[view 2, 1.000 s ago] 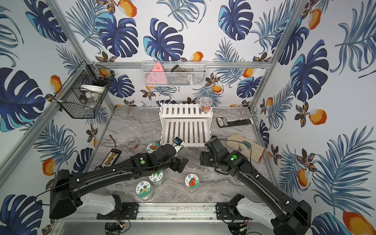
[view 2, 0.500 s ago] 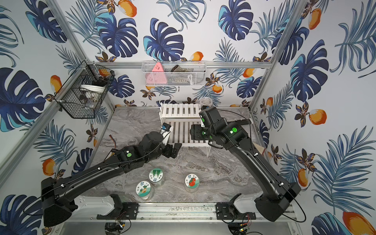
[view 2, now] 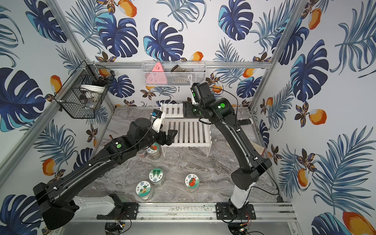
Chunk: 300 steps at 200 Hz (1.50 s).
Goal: Place the seed container on the shelf
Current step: Pick up the seed jar at the center of the board, then place the seed jar on the shelf.
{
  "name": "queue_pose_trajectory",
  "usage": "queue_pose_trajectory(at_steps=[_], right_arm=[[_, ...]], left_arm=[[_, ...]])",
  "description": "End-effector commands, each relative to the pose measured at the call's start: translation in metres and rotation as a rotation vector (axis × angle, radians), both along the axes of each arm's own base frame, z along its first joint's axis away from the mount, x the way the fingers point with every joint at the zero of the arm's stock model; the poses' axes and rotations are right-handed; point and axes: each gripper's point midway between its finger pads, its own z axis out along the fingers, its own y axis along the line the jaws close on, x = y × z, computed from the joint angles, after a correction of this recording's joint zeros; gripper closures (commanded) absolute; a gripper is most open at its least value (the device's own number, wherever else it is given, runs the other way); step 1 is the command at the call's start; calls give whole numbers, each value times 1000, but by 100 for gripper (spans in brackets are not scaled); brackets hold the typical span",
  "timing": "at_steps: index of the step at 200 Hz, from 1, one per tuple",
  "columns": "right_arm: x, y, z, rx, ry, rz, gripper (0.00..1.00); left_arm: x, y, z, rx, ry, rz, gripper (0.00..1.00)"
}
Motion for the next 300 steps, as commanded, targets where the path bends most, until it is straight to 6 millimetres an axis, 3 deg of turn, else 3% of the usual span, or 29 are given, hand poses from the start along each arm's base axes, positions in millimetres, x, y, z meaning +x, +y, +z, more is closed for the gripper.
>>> queue_pose_trajectory(at_steps=[1, 70, 126, 170, 209, 249, 300], right_arm=[[7, 2, -2, -29, 4, 18, 27], [33, 10, -19, -50, 15, 13, 27], [46, 13, -34, -63, 36, 13, 27], [51, 14, -35, -64, 27, 12, 19], [51, 15, -23, -37, 0, 14, 13], [40, 12, 8, 13, -61, 29, 10], [22, -25, 42, 102, -143, -29, 9]], left_arm=[[5, 8, 9, 33, -39, 4, 1], [20, 22, 23, 43, -64, 26, 1], [27, 24, 23, 49, -58, 21, 1], [32, 21, 23, 63, -62, 0, 1], [37, 13, 25, 70, -66, -38, 1], [42, -4, 36, 52, -76, -112, 1], [53, -33, 43, 68, -94, -245, 2]])
